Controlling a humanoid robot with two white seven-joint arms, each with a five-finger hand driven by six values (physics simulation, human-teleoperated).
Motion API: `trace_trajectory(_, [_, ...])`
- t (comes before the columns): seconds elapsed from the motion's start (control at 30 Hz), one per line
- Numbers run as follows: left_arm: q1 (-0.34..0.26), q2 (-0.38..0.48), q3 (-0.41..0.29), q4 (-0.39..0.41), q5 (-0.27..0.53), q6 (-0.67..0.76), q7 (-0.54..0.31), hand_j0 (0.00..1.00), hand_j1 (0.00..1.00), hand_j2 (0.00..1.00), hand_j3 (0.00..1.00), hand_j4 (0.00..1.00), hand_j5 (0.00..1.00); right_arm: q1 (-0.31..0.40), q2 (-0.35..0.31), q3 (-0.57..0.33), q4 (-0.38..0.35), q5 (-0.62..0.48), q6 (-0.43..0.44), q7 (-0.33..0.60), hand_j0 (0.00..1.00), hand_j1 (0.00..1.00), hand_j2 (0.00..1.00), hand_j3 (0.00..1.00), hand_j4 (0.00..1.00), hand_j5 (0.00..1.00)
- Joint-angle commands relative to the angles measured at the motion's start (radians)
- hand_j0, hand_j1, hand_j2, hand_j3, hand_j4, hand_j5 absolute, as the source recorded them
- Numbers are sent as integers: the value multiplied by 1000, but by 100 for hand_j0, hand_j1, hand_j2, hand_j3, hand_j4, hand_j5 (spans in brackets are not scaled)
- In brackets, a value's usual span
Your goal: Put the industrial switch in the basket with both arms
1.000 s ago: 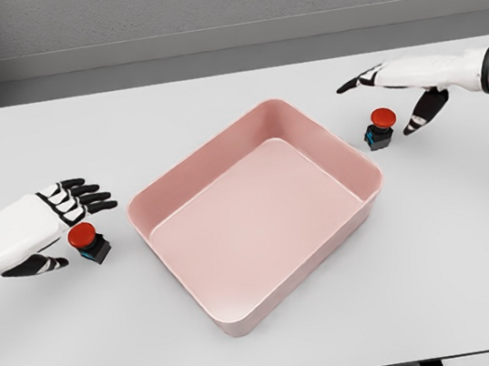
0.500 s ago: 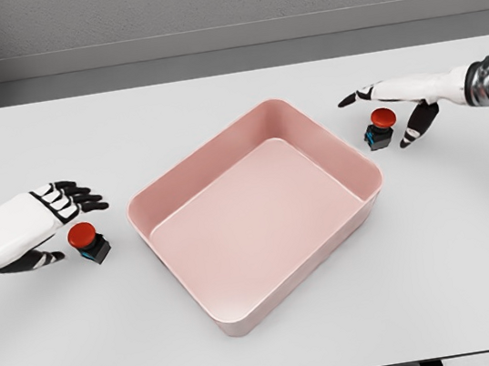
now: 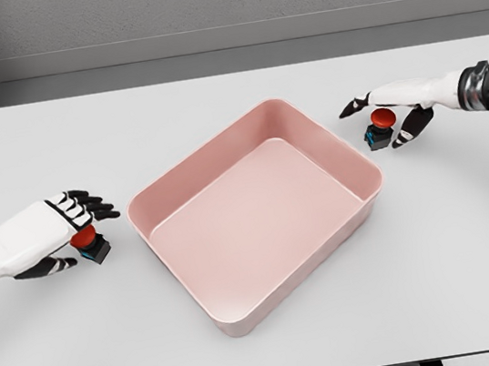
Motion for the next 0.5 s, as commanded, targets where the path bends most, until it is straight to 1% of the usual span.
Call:
trace_trajectory(0.0, [0,0,0,0,5,1,2,91,91,91,91,91,91,0,0,0,8,-4,-1,-1,83,83,83,83,83,83])
trace_trajectory(0.13, [3,-1,0,1,-1,1,2,91,91,91,91,91,91,0,0,0,6,1,-6,-3,75,75,75,75,75,75])
trace_trajectory(0.17, [5,0,0,1,-1,1,2,88,88,88,88,88,88,0,0,0,6,2,-6,-3,72,72,72,72,72,72])
trace_trajectory(0.3, [5,-3,0,0,-12,1,3,86,86,86,86,86,86,0,0,0,4,5,-8,-3,64,64,64,64,64,64])
trace_trajectory(0.33, [6,-6,0,0,-12,1,3,84,84,84,84,84,84,-2,0,0,4,5,-8,-3,64,64,64,64,64,64])
trace_trajectory(0.37, [6,-6,0,0,-13,1,5,79,79,79,79,79,79,0,0,0,4,5,-8,-3,62,62,62,62,62,62])
trace_trajectory(0.4, [6,-6,-2,1,-13,1,5,77,77,77,77,77,77,-3,0,0,4,5,-8,-3,61,61,61,61,61,61])
trace_trajectory(0.47, [8,-4,-2,1,-15,1,3,75,75,75,75,75,75,-6,0,0,4,5,-8,-3,56,56,56,56,56,56])
